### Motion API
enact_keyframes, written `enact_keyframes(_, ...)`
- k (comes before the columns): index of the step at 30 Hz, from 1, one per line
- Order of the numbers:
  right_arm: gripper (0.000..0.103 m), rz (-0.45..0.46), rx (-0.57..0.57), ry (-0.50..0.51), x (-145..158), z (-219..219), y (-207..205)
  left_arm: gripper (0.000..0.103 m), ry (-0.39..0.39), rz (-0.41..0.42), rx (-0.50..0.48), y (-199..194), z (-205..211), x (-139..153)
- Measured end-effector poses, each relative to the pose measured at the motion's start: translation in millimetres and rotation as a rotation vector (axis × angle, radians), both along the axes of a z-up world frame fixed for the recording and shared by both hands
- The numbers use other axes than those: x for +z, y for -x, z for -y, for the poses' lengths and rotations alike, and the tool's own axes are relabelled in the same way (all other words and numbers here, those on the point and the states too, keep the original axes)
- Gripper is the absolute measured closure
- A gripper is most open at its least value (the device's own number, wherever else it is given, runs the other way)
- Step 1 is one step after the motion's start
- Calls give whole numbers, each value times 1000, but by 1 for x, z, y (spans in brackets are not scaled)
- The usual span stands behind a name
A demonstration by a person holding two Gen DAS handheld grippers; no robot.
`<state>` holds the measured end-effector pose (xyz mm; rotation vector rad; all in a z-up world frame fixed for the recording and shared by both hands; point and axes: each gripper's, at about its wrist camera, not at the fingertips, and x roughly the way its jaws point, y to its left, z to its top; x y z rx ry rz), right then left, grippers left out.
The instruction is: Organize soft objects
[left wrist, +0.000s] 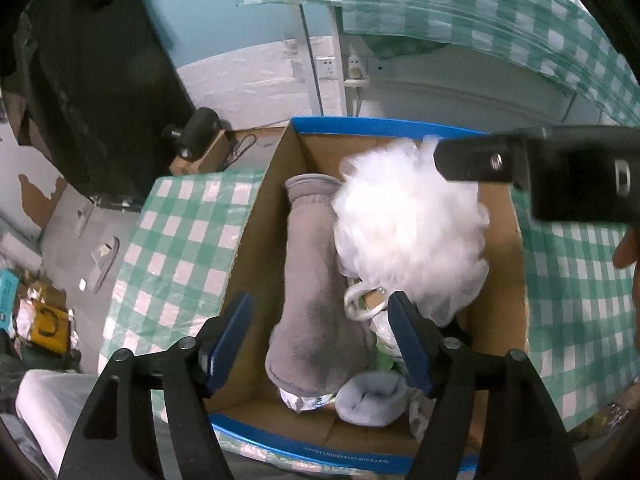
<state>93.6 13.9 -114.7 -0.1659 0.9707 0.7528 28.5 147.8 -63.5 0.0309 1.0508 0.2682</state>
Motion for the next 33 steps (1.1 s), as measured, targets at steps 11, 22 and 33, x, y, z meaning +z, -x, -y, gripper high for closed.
enact_keyframes(11, 17, 26, -42, 9, 8, 20, 10, 31, 9, 31, -7, 9, -1, 15)
enact_keyframes(22, 17, 112, -65, 12, 30, 39, 41, 22, 14, 82, -43, 18, 9, 34)
enact_keyframes(33, 17, 178, -108, -17, 53, 71, 67, 14, 19, 118, -42, 26, 12, 46)
